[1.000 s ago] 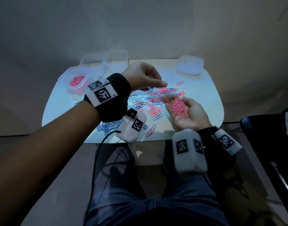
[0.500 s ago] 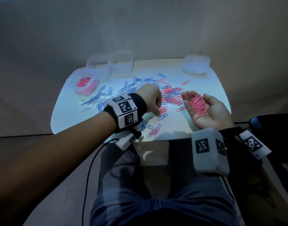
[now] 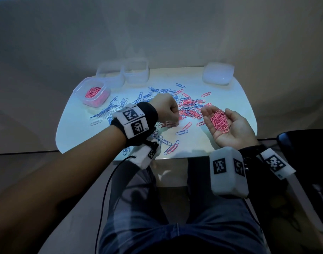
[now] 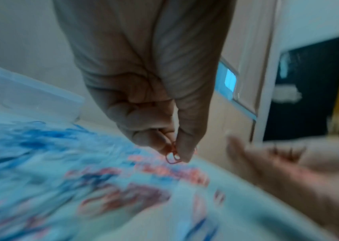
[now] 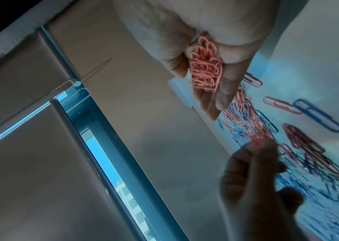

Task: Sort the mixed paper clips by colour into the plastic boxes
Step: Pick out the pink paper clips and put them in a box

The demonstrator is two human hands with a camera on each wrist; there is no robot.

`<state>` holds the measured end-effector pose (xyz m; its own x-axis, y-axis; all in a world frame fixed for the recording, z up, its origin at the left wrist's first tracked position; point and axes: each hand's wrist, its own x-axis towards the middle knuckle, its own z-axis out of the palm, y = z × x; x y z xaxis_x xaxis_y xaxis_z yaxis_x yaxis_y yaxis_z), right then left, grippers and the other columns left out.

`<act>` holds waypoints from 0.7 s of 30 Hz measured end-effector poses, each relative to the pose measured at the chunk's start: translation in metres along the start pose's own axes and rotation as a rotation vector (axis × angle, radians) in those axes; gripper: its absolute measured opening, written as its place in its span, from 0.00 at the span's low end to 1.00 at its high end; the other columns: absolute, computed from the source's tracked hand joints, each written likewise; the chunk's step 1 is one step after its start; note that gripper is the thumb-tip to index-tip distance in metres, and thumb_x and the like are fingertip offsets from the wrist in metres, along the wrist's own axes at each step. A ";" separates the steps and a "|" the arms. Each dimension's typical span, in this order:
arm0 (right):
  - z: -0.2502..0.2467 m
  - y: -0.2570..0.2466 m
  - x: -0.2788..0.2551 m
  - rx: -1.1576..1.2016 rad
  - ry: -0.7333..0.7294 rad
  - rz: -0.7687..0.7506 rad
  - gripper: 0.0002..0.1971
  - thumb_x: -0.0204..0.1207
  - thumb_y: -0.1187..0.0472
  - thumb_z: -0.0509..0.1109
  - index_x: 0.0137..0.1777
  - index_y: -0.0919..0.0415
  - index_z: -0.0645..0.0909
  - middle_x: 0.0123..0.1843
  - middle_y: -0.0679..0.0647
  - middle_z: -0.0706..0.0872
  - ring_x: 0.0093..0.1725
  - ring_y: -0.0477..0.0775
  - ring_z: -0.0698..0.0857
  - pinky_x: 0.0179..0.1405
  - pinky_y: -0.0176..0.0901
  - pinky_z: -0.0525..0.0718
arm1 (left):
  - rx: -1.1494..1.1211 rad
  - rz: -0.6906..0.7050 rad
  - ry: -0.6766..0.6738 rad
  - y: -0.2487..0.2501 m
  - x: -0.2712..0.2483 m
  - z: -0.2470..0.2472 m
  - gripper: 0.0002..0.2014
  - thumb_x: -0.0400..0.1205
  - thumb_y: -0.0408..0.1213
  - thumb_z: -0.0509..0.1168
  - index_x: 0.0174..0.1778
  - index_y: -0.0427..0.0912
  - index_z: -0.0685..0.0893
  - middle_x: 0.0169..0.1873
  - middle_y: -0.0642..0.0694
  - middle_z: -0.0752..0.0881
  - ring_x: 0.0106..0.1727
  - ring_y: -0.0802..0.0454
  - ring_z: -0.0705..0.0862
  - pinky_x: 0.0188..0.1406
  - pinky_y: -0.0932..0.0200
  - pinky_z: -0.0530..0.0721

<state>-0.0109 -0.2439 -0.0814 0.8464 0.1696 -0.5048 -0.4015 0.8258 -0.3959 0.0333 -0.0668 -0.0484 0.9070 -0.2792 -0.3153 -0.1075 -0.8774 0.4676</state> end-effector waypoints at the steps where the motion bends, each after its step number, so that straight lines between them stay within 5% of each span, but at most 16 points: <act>1: 0.002 0.002 0.000 -0.009 0.002 -0.005 0.26 0.85 0.57 0.48 0.37 0.69 0.83 0.33 0.60 0.89 0.32 0.54 0.91 0.35 0.39 0.88 | -0.069 -0.003 0.021 0.002 -0.001 -0.005 0.01 0.74 0.30 0.72 0.37 0.38 0.87 0.20 0.54 0.78 0.14 0.67 0.73 0.16 0.77 0.71; 7: 0.024 0.025 0.001 -0.008 -0.021 -0.008 0.20 0.86 0.58 0.49 0.42 0.67 0.78 0.29 0.57 0.89 0.27 0.50 0.89 0.30 0.39 0.88 | -0.382 0.060 -0.001 0.034 -0.011 -0.015 0.02 0.74 0.31 0.73 0.38 0.38 0.87 0.25 0.48 0.82 0.21 0.64 0.75 0.18 0.75 0.73; 13: 0.018 0.021 0.001 0.043 -0.021 0.015 0.21 0.86 0.58 0.48 0.43 0.69 0.78 0.28 0.59 0.89 0.27 0.52 0.89 0.30 0.41 0.88 | -0.271 0.125 0.024 0.042 -0.007 -0.013 0.09 0.70 0.39 0.77 0.43 0.39 0.90 0.26 0.51 0.83 0.21 0.64 0.75 0.20 0.75 0.72; 17: 0.004 0.008 0.000 0.032 0.003 -0.009 0.21 0.86 0.57 0.47 0.41 0.66 0.77 0.28 0.57 0.89 0.29 0.51 0.90 0.31 0.38 0.88 | -0.160 0.040 0.102 0.026 0.002 -0.014 0.07 0.71 0.40 0.76 0.37 0.43 0.86 0.20 0.55 0.78 0.17 0.67 0.74 0.19 0.75 0.70; 21: 0.000 0.001 -0.001 0.033 0.012 -0.041 0.21 0.86 0.57 0.47 0.41 0.66 0.78 0.29 0.57 0.89 0.31 0.51 0.90 0.33 0.39 0.88 | 0.118 -0.030 -0.008 0.023 0.009 0.013 0.08 0.72 0.44 0.75 0.36 0.44 0.87 0.25 0.51 0.80 0.34 0.54 0.79 0.33 0.63 0.74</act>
<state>-0.0124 -0.2429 -0.0816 0.8575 0.1287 -0.4981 -0.3545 0.8494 -0.3909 0.0342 -0.0947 -0.0512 0.9074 -0.2549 -0.3342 -0.1283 -0.9251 0.3573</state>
